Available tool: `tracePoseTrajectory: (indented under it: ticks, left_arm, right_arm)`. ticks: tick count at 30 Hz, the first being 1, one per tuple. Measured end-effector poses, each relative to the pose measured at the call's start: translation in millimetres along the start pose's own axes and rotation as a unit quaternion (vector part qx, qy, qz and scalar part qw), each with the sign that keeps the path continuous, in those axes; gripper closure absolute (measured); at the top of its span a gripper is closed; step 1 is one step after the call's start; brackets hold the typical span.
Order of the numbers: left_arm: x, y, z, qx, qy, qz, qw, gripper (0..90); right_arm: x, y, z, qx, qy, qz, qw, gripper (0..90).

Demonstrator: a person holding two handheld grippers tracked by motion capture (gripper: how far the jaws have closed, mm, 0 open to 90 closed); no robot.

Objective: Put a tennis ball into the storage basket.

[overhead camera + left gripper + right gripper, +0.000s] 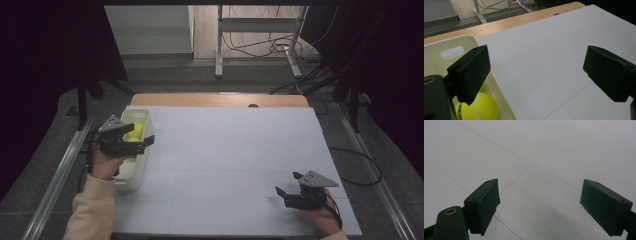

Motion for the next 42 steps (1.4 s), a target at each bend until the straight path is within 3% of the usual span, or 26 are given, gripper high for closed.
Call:
tracePoseTrajectory:
  ticks: [8, 17, 30, 42]
  left_arm:
    - [33.2, -2.7, 2.8, 0.008, -0.028, -0.022, 0.9993, 8.4]
    - [61.3, -10.1, -1.0, 0.005, -0.054, -0.039, 0.9977, 8.5]
    - [85.7, -32.5, 2.2, 0.006, -0.077, -0.041, 0.9962, 8.9]
    - [100.1, -64.3, 4.8, -0.015, -0.084, -0.062, 0.9944, 8.8]
  right_arm:
    - [-0.4, 0.2, 0.1, 0.001, 0.002, 0.0, 1.0, 16.4]
    - [-0.6, 0.5, 0.4, 0.002, 0.003, 0.001, 1.0, 16.3]
    - [-2.9, 1.5, 0.6, 0.005, 0.009, 0.005, 0.9999, 16.2]
    - [-9.3, 5.8, 0.1, 0.011, 0.015, 0.015, 0.9997, 16.1]
Point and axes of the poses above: each handheld gripper's, and its own axes: z roughly backward along the jaws, y roughly out of its top, x roughly to its right, the point moved 8 cm from there along -z, roughly forward along the jaws, and after that the axes turned 15 degrees about y, right-handed, at the moved point
